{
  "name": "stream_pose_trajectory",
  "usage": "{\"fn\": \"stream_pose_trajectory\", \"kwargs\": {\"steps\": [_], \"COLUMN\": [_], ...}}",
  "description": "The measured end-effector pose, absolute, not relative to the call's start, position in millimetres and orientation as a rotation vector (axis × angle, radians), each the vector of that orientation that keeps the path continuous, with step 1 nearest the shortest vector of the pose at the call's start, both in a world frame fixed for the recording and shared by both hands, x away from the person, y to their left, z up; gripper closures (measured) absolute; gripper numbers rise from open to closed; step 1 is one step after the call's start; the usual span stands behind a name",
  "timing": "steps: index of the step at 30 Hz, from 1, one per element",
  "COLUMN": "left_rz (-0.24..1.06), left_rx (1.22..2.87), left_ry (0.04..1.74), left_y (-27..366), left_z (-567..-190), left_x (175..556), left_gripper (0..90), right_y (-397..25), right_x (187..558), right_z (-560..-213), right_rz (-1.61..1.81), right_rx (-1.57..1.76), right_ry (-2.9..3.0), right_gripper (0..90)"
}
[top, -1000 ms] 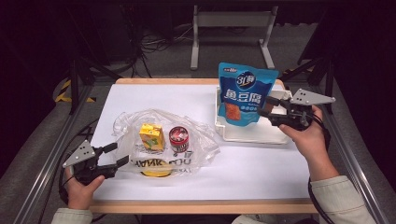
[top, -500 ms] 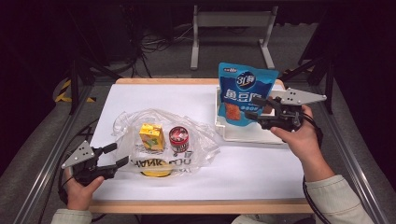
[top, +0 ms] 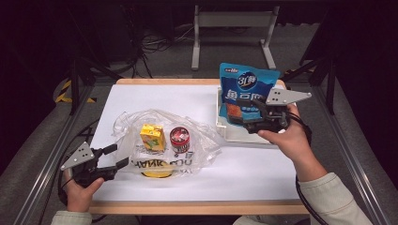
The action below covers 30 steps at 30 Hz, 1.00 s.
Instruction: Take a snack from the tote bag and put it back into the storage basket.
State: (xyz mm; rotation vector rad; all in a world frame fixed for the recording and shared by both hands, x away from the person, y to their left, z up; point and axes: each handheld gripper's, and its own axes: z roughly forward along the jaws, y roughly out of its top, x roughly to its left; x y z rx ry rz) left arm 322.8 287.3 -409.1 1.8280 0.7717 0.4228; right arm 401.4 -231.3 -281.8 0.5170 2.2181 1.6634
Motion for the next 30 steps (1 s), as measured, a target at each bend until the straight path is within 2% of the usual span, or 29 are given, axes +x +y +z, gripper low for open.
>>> {"fn": "stream_pose_trajectory", "kwargs": {"steps": [30], "left_rz": [0.445], "left_rx": [1.786], "left_ry": [0.816], "left_y": [298.0], "left_z": [-408.8], "left_x": [304.5], "left_gripper": [29.6], "right_y": [-121.5], "right_x": [416.8], "right_z": [-294.9], "right_rz": [1.753], "right_rx": [0.358], "right_ry": [2.381], "right_gripper": [31.4]}}
